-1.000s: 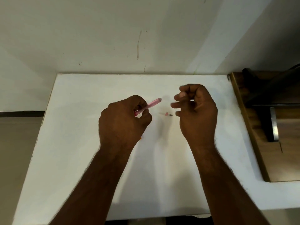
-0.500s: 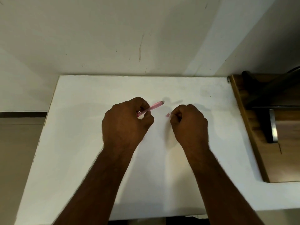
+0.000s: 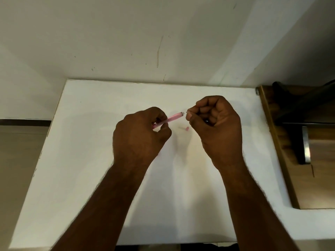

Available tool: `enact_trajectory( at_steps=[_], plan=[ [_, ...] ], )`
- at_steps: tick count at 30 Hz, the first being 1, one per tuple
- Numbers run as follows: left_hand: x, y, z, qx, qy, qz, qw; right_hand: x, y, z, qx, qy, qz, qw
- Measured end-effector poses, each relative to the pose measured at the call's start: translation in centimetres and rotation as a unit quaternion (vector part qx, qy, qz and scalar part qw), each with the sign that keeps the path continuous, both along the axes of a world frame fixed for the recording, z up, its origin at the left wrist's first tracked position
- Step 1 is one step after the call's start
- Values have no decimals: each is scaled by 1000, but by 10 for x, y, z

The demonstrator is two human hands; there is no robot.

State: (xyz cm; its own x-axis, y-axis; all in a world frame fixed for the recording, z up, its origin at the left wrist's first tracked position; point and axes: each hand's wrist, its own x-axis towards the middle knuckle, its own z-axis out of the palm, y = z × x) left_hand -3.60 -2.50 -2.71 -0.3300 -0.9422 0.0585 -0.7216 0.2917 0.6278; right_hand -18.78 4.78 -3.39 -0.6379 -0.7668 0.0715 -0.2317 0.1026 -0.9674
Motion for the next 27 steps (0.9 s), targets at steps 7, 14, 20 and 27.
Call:
enact_trajectory(
  at_steps=[7,14,20,27],
  plan=[
    [0,1,-1,2,-8,-2,1000,4,1,0,6,50,13,999],
    [0,-1,-2,1,-5,-5,1000,5,-1,4,-7,53,-4,999],
    [1,-1,-2,-3,-3,-2,1000,6,0,4,-11,50,3,999],
    [2,-1,-4,-15,-3,-13,1000,3,1,3,4,-3,15,1000]
  ],
)
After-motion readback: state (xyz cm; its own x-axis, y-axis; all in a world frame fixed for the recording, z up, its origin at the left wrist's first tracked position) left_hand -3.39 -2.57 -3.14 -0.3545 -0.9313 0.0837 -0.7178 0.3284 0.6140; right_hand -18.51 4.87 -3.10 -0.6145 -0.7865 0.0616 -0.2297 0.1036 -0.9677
